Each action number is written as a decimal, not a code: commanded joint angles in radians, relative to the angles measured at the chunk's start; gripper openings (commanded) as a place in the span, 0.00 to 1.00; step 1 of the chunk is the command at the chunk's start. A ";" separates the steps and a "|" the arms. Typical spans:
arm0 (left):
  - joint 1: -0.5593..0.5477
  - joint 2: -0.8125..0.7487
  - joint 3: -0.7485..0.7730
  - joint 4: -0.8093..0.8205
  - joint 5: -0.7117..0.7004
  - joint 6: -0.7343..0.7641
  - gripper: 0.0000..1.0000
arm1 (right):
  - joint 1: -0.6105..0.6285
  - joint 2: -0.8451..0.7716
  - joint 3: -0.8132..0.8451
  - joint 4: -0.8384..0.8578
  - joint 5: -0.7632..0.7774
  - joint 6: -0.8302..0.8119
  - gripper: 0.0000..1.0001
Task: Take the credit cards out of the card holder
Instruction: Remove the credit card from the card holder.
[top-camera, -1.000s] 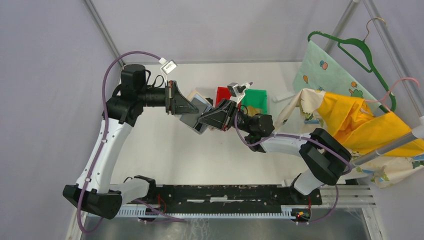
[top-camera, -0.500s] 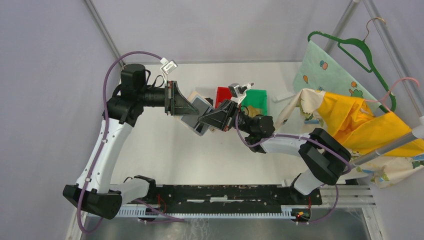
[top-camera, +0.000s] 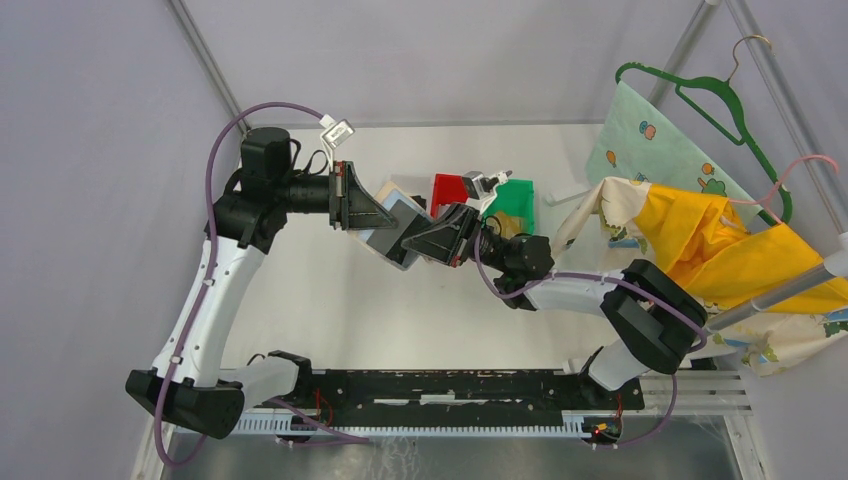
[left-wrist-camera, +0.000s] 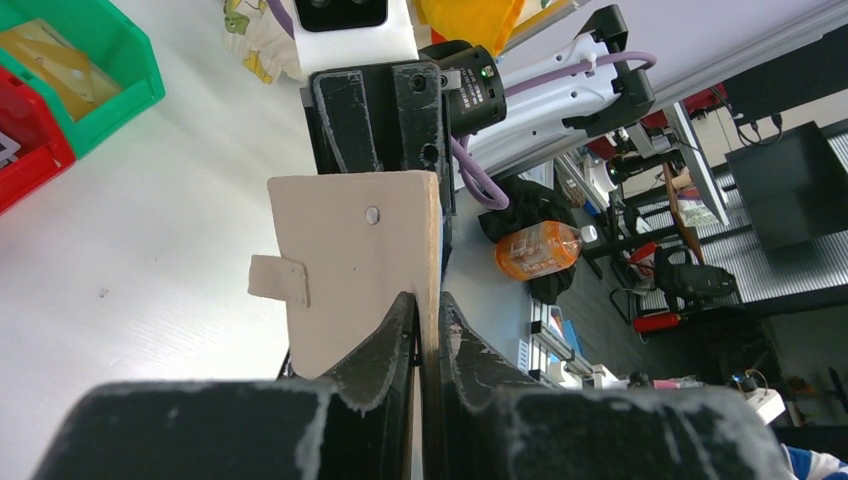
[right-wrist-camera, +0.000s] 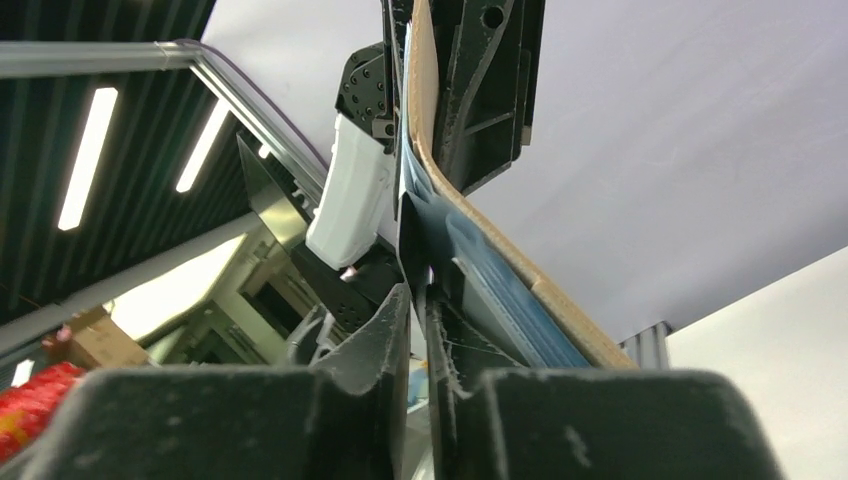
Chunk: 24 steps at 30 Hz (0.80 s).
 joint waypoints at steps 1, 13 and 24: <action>0.001 -0.038 0.019 0.057 0.003 -0.042 0.02 | 0.007 -0.029 0.015 0.201 -0.013 -0.002 0.23; 0.001 -0.038 0.028 0.014 -0.025 0.013 0.02 | 0.009 0.008 0.089 0.193 0.016 0.031 0.19; 0.007 0.014 0.162 -0.160 -0.099 0.187 0.02 | -0.065 -0.085 -0.084 0.195 -0.044 0.028 0.00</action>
